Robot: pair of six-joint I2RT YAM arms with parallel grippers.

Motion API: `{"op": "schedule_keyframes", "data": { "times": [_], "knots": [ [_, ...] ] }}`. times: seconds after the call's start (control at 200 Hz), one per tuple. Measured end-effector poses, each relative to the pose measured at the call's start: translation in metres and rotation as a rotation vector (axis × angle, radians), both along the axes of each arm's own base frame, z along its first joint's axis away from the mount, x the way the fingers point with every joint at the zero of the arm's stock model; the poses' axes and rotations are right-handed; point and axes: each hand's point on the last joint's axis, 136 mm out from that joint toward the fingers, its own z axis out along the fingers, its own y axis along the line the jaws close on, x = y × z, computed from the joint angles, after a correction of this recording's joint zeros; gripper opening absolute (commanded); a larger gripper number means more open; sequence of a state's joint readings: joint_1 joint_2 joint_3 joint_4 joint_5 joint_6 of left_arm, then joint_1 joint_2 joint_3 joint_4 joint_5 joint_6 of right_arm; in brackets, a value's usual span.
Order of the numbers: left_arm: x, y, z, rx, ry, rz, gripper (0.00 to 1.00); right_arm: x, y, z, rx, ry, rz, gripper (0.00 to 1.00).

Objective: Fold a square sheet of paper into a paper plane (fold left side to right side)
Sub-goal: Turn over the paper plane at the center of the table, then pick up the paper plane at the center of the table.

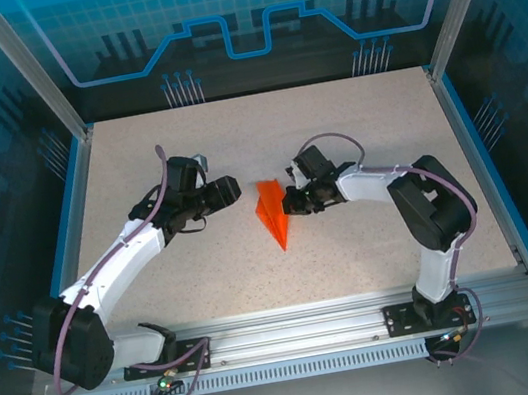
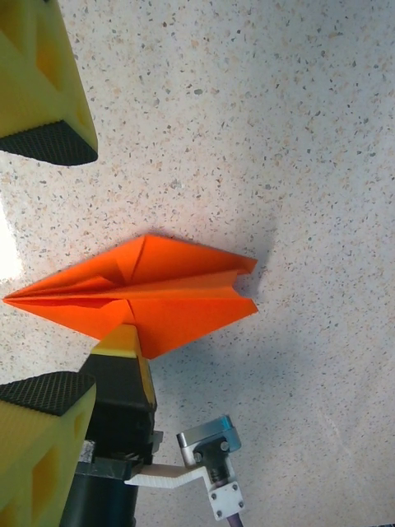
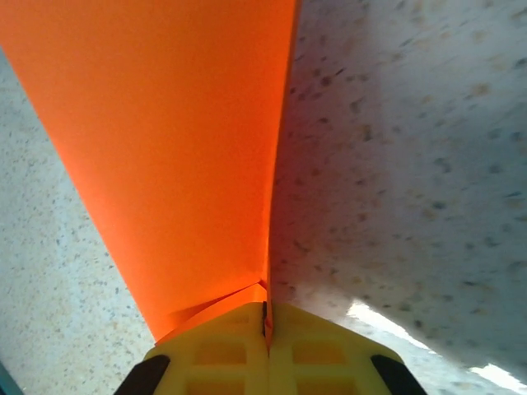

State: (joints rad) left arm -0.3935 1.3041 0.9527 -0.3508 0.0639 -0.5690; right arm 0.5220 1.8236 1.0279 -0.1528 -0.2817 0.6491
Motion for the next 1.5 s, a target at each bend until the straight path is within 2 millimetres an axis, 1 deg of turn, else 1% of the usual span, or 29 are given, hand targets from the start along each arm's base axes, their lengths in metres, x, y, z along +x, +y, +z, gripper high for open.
{"op": "schedule_keyframes", "data": {
  "times": [0.17, 0.27, 0.365, 0.45, 0.595, 0.655, 0.805, 0.88, 1.0, 1.13, 1.22, 1.295, 1.351, 1.501],
  "knots": [
    [-0.001, 0.001, -0.001, 0.003, 0.006, 0.000, 0.71, -0.003, -0.018, -0.012, -0.066, 0.013, -0.024, 0.06],
    [-0.002, 0.001, -0.002, 0.004, 0.009, 0.000, 0.71, -0.004, -0.025, -0.017, -0.104, 0.019, -0.029, 0.07],
    [-0.002, 0.001, -0.002, 0.005, 0.010, -0.001, 0.73, -0.006, -0.032, -0.019, -0.138, 0.023, -0.033, 0.13],
    [-0.002, 0.001, -0.002, 0.006, 0.009, -0.002, 0.75, -0.006, -0.035, -0.016, -0.153, 0.013, -0.032, 0.18],
    [0.000, 0.000, 0.001, 0.008, 0.000, -0.007, 0.80, -0.005, -0.038, 0.000, -0.160, -0.023, -0.035, 0.27],
    [0.001, 0.000, 0.004, 0.008, -0.010, -0.010, 0.85, -0.006, -0.041, 0.009, -0.169, -0.044, -0.037, 0.30],
    [0.006, 0.003, 0.008, 0.006, -0.032, -0.004, 0.93, -0.007, -0.054, 0.034, -0.204, -0.098, -0.055, 0.41],
    [0.011, 0.004, 0.012, -0.003, -0.055, 0.003, 0.98, -0.010, -0.060, 0.046, -0.223, -0.125, -0.060, 0.48],
    [0.018, 0.004, 0.017, -0.016, -0.090, 0.010, 0.99, -0.014, -0.070, 0.064, -0.248, -0.162, -0.073, 0.56],
    [0.020, 0.004, 0.017, -0.021, -0.104, 0.011, 0.99, -0.019, -0.077, 0.083, -0.255, -0.198, -0.084, 0.63],
    [0.020, 0.004, 0.017, -0.021, -0.106, 0.012, 0.99, -0.024, -0.076, 0.095, -0.244, -0.223, -0.080, 0.67],
    [0.021, 0.004, 0.017, -0.022, -0.113, 0.010, 0.99, -0.030, -0.071, 0.100, -0.236, -0.234, -0.068, 0.69],
    [0.020, 0.004, 0.016, -0.022, -0.115, 0.010, 0.99, -0.034, -0.066, 0.101, -0.232, -0.233, -0.053, 0.72],
    [0.013, 0.006, 0.014, -0.022, -0.125, 0.003, 0.99, -0.044, -0.054, 0.097, -0.228, -0.216, -0.019, 0.73]
  ]
}}
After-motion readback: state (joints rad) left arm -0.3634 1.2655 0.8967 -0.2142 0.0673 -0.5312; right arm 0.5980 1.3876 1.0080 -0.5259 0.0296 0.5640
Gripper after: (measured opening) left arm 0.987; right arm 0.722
